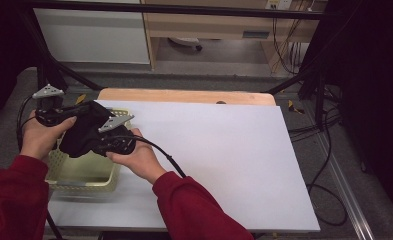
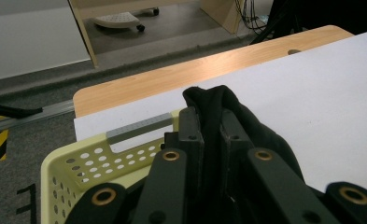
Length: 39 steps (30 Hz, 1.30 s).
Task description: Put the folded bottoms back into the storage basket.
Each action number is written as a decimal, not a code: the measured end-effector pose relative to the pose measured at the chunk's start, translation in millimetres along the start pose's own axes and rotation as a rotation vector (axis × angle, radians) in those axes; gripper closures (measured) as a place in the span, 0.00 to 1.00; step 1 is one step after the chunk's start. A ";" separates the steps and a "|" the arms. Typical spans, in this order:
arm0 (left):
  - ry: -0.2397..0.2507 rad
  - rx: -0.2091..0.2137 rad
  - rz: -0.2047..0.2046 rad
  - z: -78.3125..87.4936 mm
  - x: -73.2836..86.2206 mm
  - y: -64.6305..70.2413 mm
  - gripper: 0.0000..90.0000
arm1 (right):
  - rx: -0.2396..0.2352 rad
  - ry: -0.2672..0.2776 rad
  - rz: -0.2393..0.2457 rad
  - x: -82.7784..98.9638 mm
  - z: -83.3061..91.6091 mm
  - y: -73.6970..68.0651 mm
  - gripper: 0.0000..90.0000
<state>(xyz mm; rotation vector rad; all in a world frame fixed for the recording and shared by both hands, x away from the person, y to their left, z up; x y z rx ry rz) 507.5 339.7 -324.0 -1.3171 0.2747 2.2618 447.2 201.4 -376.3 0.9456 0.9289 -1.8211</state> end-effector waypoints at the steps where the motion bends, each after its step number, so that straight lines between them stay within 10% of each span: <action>1: 0.000 -0.001 0.000 -0.2 0.0 -0.1 0.92 | 0.002 -0.001 0.003 0.3 0.1 0.0 0.83; 39: -0.020 -0.035 0.033 -12.6 20.0 -5.6 0.92 | 0.040 -0.071 0.028 16.0 -11.9 13.0 0.82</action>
Point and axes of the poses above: each handheld gripper's, and its own axes: z roughly backward along the jaws, x roughly out of its underside, y roughly to its right, the point moved 6 cm from there along -z, roughly forward along the jaws, and after that the axes turned 7 degrees about -z, right-handed, at the moved point
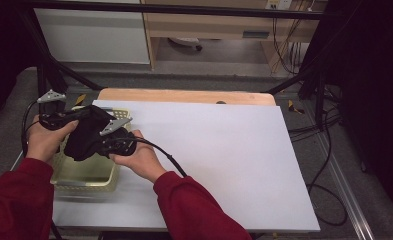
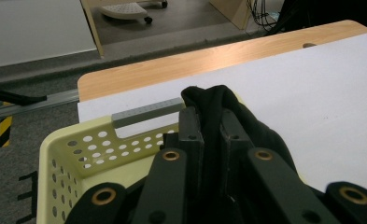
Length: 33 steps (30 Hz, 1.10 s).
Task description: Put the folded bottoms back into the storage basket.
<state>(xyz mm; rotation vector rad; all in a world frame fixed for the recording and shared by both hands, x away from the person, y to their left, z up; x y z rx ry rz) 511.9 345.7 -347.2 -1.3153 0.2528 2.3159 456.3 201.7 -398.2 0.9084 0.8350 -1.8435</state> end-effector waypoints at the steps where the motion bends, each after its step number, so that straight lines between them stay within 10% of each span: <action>1: -0.004 0.001 -0.001 -0.6 0.8 0.0 0.92 | 0.001 0.003 -0.003 -0.2 -0.4 0.8 0.82; 17: -0.028 -0.010 0.021 -13.2 13.3 -2.3 0.90 | 0.014 -0.026 -0.006 3.5 -7.2 9.1 0.82; 25: 0.010 -0.091 0.033 -5.5 13.9 3.3 0.37 | 0.011 -0.071 -0.010 11.4 5.6 0.2 0.30; 33: 0.072 -0.087 0.049 8.9 9.9 25.4 0.23 | 0.065 -0.013 0.015 13.8 47.5 -4.5 0.16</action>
Point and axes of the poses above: each handheld gripper's, and its own axes: z roughly backward along the jaws, x roughly out of its underside, y roughly to its right, the point moved 6 cm from there along -z, roughly forward along the jaws, and after that the axes turned 7 degrees about -z, right-handed, at the moved point
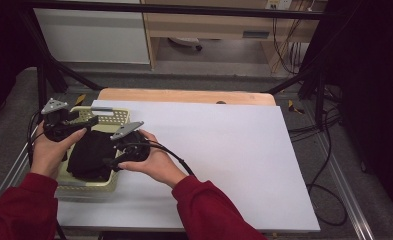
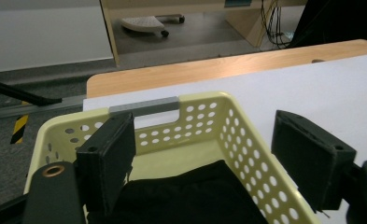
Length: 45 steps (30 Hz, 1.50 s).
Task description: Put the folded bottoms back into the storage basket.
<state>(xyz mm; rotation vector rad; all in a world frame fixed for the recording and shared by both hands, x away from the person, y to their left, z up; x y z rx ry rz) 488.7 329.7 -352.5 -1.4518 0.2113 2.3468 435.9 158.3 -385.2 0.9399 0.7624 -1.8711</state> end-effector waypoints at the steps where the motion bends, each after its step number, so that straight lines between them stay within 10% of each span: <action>1: 0.003 -0.004 -0.002 1.4 0.0 1.9 0.22 | 0.004 0.003 -0.005 1.9 4.1 1.1 0.15; 26: 0.110 0.099 -0.037 34.7 36.9 71.8 0.09 | 0.131 -0.014 -0.088 66.1 85.7 28.4 0.05; 45: 0.120 0.127 -0.037 28.5 58.1 100.5 0.06 | 0.262 0.068 -0.153 78.5 145.9 72.2 0.03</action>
Point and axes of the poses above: each handheld gripper's, and its own axes: z roughly backward along the jaws, x roughly out of its underside, y roughly to its right, the point moved 6 cm from there along -z, roughly forward along the jaws, and after that the axes turned 7 degrees about -z, right-handed, at the moved point
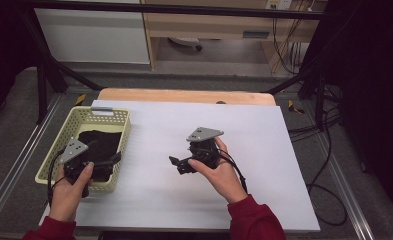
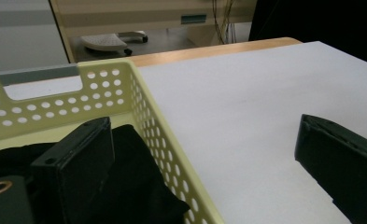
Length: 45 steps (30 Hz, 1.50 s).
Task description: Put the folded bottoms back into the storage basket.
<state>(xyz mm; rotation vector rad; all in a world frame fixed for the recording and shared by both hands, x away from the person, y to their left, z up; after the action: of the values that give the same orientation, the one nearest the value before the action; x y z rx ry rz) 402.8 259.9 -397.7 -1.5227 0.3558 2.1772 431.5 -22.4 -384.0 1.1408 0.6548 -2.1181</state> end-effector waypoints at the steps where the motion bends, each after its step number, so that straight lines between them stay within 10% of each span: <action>1: 0.004 0.005 -0.003 -0.5 0.9 1.7 0.06 | 0.004 0.009 -0.005 -1.1 3.2 2.7 0.03; 45: 0.014 0.012 0.047 -0.2 24.0 5.7 0.06 | 0.171 0.188 -0.115 -8.9 89.0 79.5 0.04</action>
<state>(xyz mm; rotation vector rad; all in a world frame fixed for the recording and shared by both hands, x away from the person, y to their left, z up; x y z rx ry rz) 393.3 260.1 -420.4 -1.5391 0.4124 2.1970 445.1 -133.5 -341.8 1.4402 0.6477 -2.2153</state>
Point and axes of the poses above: each handheld gripper's, and its own axes: z roughly backward along the jaws, x roughly out of its underside, y roughly to its right, the point moved 6 cm from there along -z, roughly forward along the jaws, and after that the axes turned 7 degrees about -z, right-handed, at the moved point
